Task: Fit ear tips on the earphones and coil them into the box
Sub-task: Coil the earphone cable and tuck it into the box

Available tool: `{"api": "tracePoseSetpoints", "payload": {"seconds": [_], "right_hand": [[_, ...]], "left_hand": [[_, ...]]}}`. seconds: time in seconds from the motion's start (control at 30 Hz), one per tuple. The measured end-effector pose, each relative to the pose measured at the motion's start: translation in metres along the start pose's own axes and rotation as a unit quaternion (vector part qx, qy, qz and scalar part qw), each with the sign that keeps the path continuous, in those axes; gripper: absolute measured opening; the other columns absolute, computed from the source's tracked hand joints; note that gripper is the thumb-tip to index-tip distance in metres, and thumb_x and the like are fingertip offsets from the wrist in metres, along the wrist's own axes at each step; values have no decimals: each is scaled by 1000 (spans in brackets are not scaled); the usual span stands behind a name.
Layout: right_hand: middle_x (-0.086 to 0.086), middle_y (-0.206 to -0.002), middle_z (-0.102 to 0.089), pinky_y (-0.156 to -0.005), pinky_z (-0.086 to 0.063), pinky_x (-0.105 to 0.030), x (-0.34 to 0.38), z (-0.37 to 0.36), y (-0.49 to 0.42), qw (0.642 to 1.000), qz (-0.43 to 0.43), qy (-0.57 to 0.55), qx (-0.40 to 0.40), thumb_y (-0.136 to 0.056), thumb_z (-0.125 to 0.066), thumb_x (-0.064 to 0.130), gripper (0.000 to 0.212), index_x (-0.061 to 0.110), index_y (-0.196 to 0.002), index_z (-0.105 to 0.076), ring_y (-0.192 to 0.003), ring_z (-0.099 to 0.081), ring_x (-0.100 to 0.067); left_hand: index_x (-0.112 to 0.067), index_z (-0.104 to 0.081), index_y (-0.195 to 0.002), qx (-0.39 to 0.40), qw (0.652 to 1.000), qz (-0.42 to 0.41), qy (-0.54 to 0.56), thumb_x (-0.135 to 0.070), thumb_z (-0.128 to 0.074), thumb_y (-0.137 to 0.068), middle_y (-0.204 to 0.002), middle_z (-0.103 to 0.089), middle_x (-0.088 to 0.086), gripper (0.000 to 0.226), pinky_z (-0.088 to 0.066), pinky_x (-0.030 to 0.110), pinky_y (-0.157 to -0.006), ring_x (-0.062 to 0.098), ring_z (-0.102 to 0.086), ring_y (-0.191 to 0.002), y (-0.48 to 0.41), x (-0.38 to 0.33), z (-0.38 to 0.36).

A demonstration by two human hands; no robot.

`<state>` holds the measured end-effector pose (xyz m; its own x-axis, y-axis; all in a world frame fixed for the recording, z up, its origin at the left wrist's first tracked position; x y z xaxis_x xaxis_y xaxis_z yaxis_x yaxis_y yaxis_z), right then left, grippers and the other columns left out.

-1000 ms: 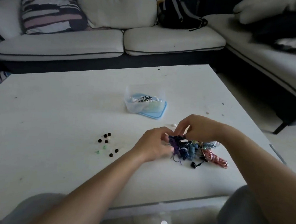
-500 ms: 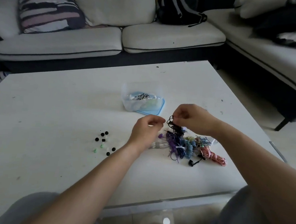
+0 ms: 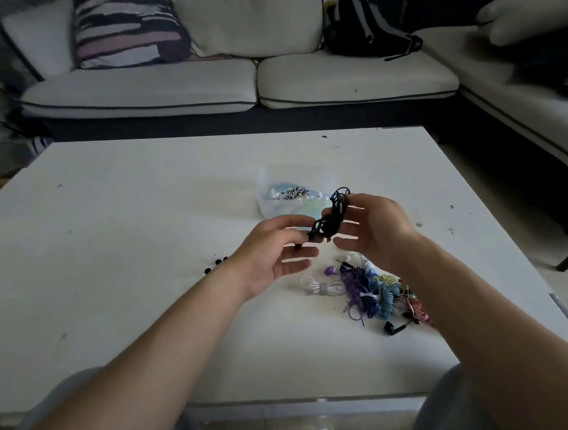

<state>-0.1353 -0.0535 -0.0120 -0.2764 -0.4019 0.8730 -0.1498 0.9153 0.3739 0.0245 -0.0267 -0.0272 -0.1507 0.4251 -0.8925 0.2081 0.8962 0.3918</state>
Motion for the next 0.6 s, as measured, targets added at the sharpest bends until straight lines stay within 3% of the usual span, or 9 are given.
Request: {"api": "tracePoseSetpoints", "payload": {"seconds": [0.1,0.2,0.27,0.43,0.6], "right_hand": [[-14,-88,-71,-60,-54,-34,-8,-8,1,998,-49,-35,-2,-97,-42,26,22,11,-95,-59,-68,-69,-29],[-10,-76,-66,-64,-55,-36,-15,-21,7,996,-79,40,-4,-96,-50,34,25,13,-94,-64,-63,-64,-26],[-6,-74,-59,-66,-56,-35,-20,-37,13,990,-72,118,14,-94,-61,27,16,13,-96,-68,-61,-60,-21],[-6,-80,-62,-68,-58,-33,-24,-76,27,985,-7,141,95,-92,-68,13,9,5,-97,-67,-61,-62,-16],[-13,-82,-69,-70,-58,-32,-37,-83,21,980,17,187,70,-82,-80,13,29,2,-104,-65,-64,-65,-18]], "left_hand": [[-3,-68,-107,-34,999,-20,9,3,-57,-94,-91,-72,14,19,-57,23,-62,19,-71,-71,5,-8,18],[-2,-67,-100,-58,996,-55,-35,5,-63,-90,-92,-74,17,13,-58,21,-68,19,-73,-74,16,-13,37],[-3,-68,-95,-66,993,-76,-65,6,-65,-88,-94,-75,16,12,-57,21,-71,20,-73,-78,26,-16,47],[-4,-70,-93,-94,984,-118,-93,5,-69,-86,-86,-76,15,12,-57,22,-73,19,-73,-78,43,-24,59],[-6,-68,-94,-124,979,-117,-115,-1,-74,-85,-81,-76,9,11,-55,19,-64,18,-74,-75,47,-23,68]]}}
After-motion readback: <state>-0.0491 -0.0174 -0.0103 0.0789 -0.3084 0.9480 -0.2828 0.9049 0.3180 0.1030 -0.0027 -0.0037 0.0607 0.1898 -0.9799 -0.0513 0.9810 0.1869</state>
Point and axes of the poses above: each hand's wrist, its own y-axis away from the middle knuckle, its own z-axis out of the back of the hand, x = y × z, the point moved 6 cm from there along -y, towards the middle knuckle
